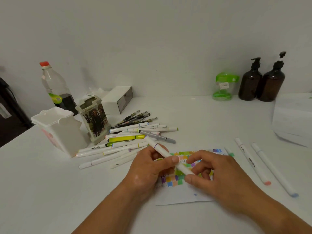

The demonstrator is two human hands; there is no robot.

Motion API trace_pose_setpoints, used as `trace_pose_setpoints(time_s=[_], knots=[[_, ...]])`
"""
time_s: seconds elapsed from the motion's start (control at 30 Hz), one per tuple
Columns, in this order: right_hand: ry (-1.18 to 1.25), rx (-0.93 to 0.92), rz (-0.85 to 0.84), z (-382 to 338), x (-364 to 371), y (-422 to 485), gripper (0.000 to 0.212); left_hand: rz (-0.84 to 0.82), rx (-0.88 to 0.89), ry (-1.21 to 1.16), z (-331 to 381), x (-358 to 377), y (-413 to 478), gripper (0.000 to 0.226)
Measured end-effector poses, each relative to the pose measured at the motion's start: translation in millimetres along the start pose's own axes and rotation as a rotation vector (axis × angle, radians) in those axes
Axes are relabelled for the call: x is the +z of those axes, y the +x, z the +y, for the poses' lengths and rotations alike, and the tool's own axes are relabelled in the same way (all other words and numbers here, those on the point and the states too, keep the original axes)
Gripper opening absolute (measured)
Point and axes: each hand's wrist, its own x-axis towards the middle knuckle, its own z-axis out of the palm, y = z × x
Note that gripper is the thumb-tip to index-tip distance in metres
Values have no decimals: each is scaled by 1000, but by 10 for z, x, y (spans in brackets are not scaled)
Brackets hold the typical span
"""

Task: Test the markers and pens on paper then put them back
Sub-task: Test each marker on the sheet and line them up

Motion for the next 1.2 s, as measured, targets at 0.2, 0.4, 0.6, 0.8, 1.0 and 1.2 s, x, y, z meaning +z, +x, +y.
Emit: trace_pose_setpoints(time_s=[0.2,0.4,0.6,0.8,1.0,1.2], knots=[[166,53,150,34,-57,45,22,-61,59,-36,165,-164,-40,43],[359,142,217,44,-117,75,20,-26,249,564,251,-246,-154,24],[519,180,211,56,-81,83,14,-160,479,1035,144,-156,-199,30],[648,132,85,20,-52,58,12,-252,458,1076,143,-57,-227,25],[593,61,-63,-49,-23,13,25,-316,488,1002,157,-20,-257,36],[718,143,96,-16,8,46,9,-236,430,1166,85,-97,-225,67]])
